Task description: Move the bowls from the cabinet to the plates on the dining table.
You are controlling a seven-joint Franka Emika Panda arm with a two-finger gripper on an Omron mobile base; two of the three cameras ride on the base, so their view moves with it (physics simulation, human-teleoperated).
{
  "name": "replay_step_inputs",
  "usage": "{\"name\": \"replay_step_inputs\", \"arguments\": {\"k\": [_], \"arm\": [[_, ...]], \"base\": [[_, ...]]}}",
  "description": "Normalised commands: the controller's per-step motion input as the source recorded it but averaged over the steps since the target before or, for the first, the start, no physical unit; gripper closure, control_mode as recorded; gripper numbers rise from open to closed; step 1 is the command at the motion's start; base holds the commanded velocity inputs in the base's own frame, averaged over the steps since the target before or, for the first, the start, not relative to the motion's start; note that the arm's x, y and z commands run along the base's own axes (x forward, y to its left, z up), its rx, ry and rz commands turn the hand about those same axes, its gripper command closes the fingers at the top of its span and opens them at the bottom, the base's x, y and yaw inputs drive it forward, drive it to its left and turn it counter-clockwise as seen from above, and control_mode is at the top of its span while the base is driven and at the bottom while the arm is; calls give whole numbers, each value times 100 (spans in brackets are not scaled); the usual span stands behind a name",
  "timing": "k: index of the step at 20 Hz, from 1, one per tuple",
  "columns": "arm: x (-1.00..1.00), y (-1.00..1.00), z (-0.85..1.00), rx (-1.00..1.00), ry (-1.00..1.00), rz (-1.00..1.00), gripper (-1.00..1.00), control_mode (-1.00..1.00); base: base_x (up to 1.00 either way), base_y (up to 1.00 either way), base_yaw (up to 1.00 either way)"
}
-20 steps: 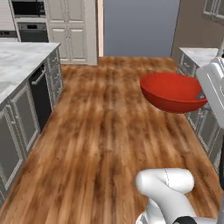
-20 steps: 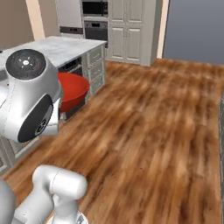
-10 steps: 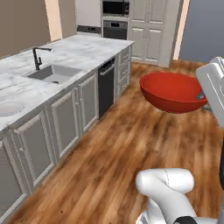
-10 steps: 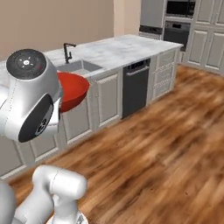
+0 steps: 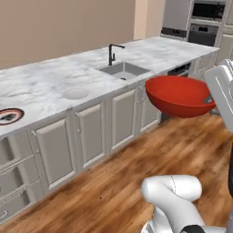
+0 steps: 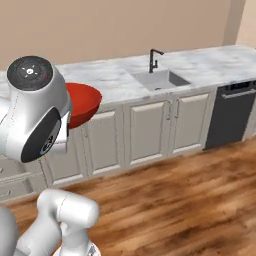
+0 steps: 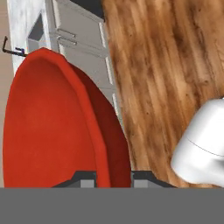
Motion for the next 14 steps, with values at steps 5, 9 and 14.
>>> {"name": "replay_step_inputs", "arguments": {"k": [5, 9, 14], "arm": [[0, 0, 0, 0, 0, 0, 100, 100], [0, 0, 0, 0, 0, 0, 100, 100], [0, 0, 0, 0, 0, 0, 100, 100]], "base": [[19, -2, 53], [60, 0, 38], [100, 0, 33]]}}
